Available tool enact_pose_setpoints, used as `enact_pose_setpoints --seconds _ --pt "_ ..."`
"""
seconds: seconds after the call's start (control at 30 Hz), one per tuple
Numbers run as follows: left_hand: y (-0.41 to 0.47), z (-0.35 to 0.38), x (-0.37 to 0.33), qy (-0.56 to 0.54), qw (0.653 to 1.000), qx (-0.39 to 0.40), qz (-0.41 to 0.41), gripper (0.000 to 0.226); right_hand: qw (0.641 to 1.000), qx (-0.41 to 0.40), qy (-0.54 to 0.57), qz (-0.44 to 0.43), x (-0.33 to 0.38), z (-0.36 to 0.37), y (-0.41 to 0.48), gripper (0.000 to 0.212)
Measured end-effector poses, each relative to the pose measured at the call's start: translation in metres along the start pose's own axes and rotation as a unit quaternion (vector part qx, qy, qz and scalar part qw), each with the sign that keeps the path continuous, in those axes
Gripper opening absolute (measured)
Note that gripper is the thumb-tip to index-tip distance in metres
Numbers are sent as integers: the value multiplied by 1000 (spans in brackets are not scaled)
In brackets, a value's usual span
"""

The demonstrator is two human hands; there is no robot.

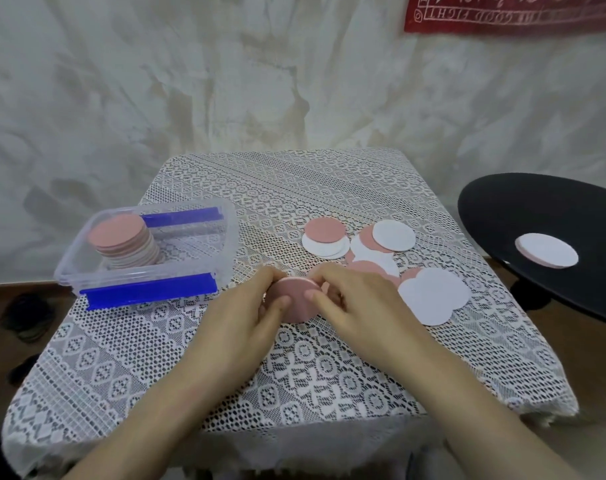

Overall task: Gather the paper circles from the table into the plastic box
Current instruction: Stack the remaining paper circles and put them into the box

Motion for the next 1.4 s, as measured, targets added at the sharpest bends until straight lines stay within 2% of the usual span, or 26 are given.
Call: enact_pose_setpoints --seconds 0.1,0.27,0.4,0.53,0.63,0.77,1.0,1.4 --pt "0 -2 0 -1 1000 -1 8 8 1000 23 6 2 3 4 -2 15" --pt "3 -8 1 -6 1000 -21 13 11 1000 5 19 -12 8 3 1 16" --pt "5 -3 6 35 999 5 24 5 997 58 -53 -25 10 10 2 13" --pt "5 -4 6 29 999 -18 31 8 998 46 -38 -27 12 8 4 14" --pt "5 0 7 40 999 -8 24 3 994 74 -73 -29 10 16 7 13" --pt "6 3 8 44 999 -10 14 6 993 71 -85 -31 8 21 9 16" --pt "4 -2 8 24 1000 -12 16 5 998 50 -25 -25 8 18 6 16" --pt "-7 -32 25 -31 998 -43 -31 6 998 19 60 -4 27 28 15 14"
Point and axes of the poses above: each hand's wrist, its own y-axis towards the middle knuckle, its own z-axis out of the palm, x = y × z, the point moved 3 cm from there along y, towards the middle knuckle, and after that the axes turned 7 degrees about -x, right-handed, at the moved point
